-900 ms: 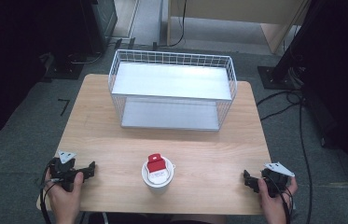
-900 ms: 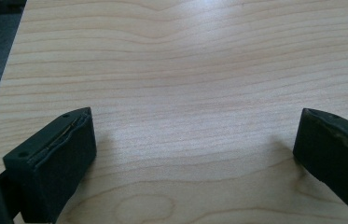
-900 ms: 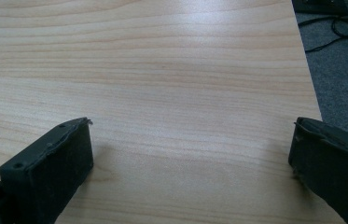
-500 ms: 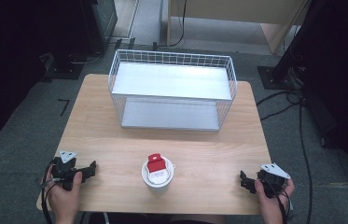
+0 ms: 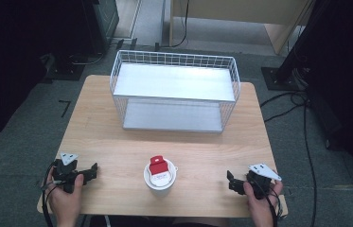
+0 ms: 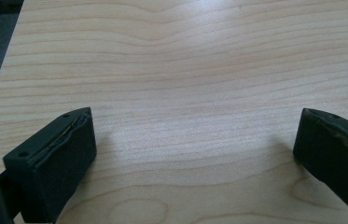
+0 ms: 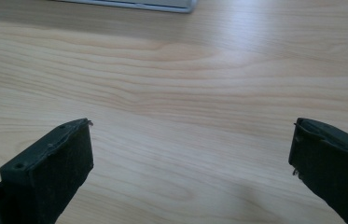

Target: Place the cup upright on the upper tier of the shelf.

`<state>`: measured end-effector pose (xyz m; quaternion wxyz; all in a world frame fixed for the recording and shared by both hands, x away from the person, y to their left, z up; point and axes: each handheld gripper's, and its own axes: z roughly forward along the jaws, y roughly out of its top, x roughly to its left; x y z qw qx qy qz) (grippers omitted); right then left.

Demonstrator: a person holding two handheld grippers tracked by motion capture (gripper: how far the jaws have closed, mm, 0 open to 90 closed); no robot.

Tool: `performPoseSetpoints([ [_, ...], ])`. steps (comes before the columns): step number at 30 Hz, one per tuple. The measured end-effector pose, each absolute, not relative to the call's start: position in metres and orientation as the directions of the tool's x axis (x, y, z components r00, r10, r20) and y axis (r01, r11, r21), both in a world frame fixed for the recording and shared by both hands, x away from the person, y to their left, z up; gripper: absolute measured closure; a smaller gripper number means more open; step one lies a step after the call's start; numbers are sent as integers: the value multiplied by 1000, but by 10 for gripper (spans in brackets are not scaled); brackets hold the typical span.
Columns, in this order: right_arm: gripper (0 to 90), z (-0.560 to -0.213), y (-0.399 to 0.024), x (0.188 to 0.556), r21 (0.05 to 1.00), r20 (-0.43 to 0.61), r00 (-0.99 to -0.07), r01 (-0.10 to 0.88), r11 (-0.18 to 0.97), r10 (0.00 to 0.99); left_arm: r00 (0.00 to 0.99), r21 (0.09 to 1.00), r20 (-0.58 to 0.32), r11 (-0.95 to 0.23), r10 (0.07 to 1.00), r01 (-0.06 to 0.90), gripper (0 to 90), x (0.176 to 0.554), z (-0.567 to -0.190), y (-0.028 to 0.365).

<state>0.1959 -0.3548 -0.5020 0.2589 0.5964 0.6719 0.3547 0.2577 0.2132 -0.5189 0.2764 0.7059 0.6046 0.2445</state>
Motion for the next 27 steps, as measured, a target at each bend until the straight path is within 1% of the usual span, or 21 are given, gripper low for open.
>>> performPoseSetpoints([
  [10, 0, -496, -315, 195, 806, 96, -284, 585, 93, 954, 149, 686, 11, -116, 989, 718, 0, 258, -519, 213],
  [20, 0, -496, -291, 193, 814, 97, -366, 564, 138, 926, 149, 686, 11, -116, 989, 718, 0, 258, -519, 213],
  [27, 0, -495, -278, 191, 812, 156, -410, 571, 119, 899, 149, 686, 11, -116, 989, 718, 0, 258, -519, 213],
])
